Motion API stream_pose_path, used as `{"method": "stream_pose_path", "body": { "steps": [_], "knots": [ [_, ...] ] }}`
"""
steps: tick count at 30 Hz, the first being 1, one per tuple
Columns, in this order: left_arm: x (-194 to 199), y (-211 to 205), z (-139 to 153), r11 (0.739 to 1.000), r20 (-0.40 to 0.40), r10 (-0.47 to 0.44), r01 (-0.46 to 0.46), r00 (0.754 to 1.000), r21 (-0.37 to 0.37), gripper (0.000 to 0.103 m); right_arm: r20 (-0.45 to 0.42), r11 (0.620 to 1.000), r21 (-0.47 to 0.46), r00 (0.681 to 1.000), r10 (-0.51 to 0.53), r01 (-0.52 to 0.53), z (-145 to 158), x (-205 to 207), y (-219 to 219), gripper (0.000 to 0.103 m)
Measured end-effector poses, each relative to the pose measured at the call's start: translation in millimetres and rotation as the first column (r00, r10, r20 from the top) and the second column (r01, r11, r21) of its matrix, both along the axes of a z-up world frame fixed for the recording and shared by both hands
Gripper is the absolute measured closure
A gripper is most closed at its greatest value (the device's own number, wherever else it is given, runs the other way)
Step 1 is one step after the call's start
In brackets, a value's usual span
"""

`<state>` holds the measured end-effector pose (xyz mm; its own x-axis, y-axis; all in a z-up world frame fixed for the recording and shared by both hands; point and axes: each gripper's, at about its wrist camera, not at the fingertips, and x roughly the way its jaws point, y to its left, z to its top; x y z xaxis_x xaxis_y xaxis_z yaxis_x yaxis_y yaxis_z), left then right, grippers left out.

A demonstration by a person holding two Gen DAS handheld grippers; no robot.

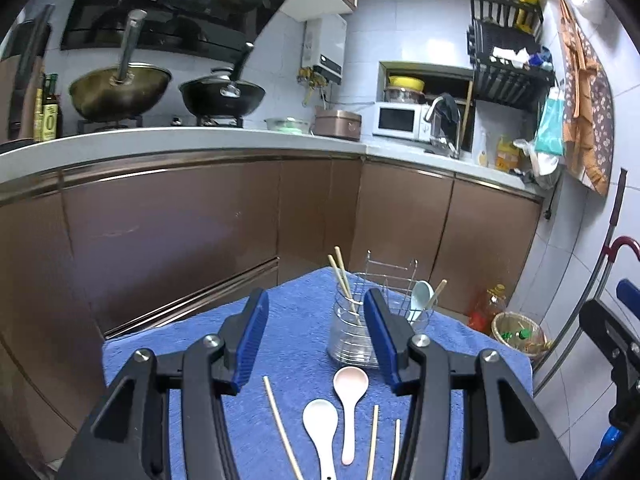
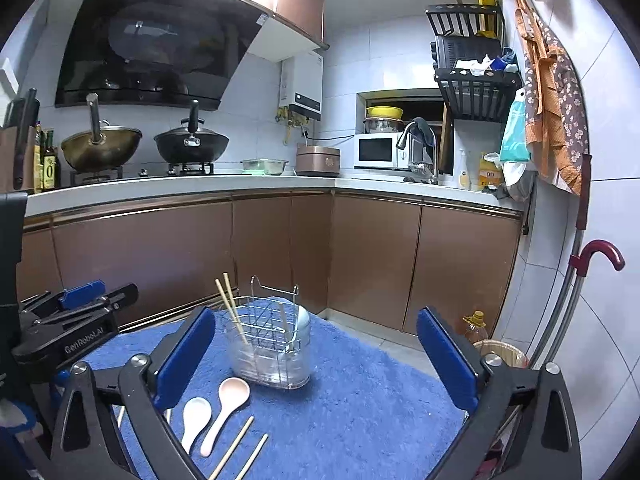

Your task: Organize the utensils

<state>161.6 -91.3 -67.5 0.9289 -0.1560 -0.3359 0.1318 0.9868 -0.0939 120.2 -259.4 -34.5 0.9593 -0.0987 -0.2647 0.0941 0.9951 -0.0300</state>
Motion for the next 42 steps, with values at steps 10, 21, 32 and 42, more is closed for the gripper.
{"method": "stream_pose_path", "body": {
  "steps": [10,21,32,42],
  "knots": [
    [-45.9,22.6,2.3,0.999,-0.027,-0.022,0.023,0.999,0.045,0.055,0.023,1.0,0.0,1.0,-0.006,0.006,1.3,-38.8,5.8,0.0],
    [-90.8,59.1,8.7,0.998,-0.011,-0.018,0.018,1.0,0.054,0.036,0.08,0.997,0.082,0.997,0.002,-0.009,8.2,-73.4,-3.1,0.0],
    [-110.2,115.6,-5.4,0.997,-0.075,-0.007,0.001,0.997,-0.072,0.032,0.059,0.984,0.169,0.997,0.043,-0.052,1.6,-92.3,-8.6,0.0],
    [-103.9,140.4,-31.5,0.982,-0.206,-0.083,0.044,0.975,-0.184,0.032,-0.103,0.962,0.258,0.987,0.123,-0.093,-17.9,-69.8,-2.0,0.0]
  ]
}}
